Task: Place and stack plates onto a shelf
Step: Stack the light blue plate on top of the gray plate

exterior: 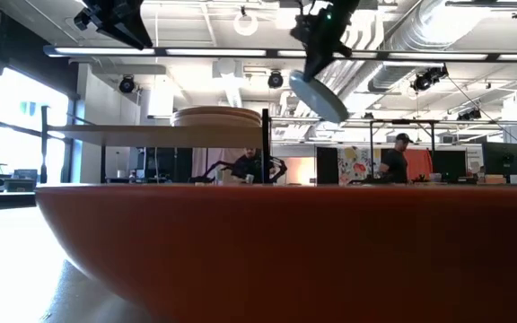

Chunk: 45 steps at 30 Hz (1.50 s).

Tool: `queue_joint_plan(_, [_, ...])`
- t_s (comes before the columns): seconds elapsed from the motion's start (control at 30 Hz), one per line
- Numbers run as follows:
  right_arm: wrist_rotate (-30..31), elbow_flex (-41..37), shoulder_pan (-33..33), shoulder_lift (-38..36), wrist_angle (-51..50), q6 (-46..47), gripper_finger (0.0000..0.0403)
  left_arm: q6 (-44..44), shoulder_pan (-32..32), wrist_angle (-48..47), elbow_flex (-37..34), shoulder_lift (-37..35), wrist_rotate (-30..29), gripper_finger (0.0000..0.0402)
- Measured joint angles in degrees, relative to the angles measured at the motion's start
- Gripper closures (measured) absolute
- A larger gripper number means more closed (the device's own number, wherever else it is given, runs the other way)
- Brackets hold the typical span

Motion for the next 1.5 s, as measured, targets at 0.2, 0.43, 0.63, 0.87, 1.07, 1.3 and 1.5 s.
queue_joint_plan(0.2, [-4.73, 0.44, 0.00, 0.00, 9.45, -12.79, 0.0403, -0.04, 0.96, -0.01, 0.00, -0.01, 0.00, 0.0284])
queue_joint_plan(0.43, [-14.05, 0.44, 0.02, 0.00, 19.02, -29.42, 0.0403, -0.15, 2.22, -0.01, 0.00, -0.02, 0.00, 0.0284])
queue_joint_plan(0.63, [-22.48, 0.44, 0.95, 0.00, 20.83, -43.44, 0.0403, -0.05, 2.37, -0.01, 0.00, -0.01, 0.00, 0.0284])
queue_joint_plan(0.87, [-26.50, 0.46, 3.48, 1.74, 21.65, -50.81, 0.0403, -0.04, 2.37, -0.01, 0.00, 0.00, 0.00, 0.0284])
queue_joint_plan(1.07, [-26.57, 0.46, 5.85, 4.94, 21.90, -53.13, 0.0403, -0.60, 2.37, -0.02, 0.00, 0.00, 0.00, 0.0284])
queue_joint_plan(1.3, [-26.66, 0.46, 7.43, 8.30, 21.76, -50.69, 0.0403, -1.47, 2.37, -0.08, 0.00, 0.00, 0.00, 0.0284])
queue_joint_plan(1.5, [-26.46, 0.46, 8.28, 10.28, 18.74, -50.64, 0.0403, -1.48, 2.37, -0.14, 0.00, 0.00, 0.00, 0.0284])
